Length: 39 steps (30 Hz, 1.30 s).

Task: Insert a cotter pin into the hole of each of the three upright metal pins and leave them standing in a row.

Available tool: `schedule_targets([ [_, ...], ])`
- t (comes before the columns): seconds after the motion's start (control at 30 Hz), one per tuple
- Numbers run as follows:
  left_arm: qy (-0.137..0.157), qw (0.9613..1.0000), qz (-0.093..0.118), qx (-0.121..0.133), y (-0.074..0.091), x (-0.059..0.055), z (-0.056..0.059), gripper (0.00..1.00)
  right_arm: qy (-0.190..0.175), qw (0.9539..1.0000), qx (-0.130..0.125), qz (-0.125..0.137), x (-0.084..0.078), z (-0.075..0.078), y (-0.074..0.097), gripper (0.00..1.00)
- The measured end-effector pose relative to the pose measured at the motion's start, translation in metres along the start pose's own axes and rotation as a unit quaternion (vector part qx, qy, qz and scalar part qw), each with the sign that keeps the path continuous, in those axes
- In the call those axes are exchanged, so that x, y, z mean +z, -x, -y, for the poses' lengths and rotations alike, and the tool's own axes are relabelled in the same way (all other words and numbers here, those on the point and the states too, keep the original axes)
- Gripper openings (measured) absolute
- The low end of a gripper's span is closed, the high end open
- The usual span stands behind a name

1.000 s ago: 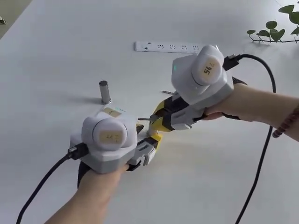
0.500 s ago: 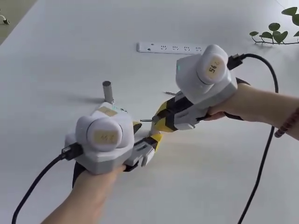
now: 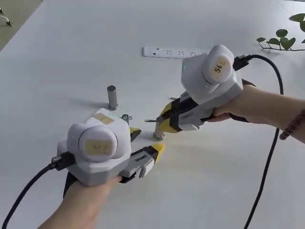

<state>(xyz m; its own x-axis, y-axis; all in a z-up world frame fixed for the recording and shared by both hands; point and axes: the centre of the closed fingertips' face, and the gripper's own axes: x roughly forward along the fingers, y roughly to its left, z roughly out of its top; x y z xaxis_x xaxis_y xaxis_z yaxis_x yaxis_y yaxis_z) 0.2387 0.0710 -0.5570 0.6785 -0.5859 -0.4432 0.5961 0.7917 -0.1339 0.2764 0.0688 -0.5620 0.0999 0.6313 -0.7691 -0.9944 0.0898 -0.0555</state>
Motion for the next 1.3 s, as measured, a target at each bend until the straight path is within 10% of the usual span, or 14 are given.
schedule_targets([
  [1.3,-0.008,1.0000,-0.002,0.005,0.039,-0.003,-0.002,0.40,0.006,0.9994,0.031,0.013,-0.003,0.014,-0.009,0.09],
])
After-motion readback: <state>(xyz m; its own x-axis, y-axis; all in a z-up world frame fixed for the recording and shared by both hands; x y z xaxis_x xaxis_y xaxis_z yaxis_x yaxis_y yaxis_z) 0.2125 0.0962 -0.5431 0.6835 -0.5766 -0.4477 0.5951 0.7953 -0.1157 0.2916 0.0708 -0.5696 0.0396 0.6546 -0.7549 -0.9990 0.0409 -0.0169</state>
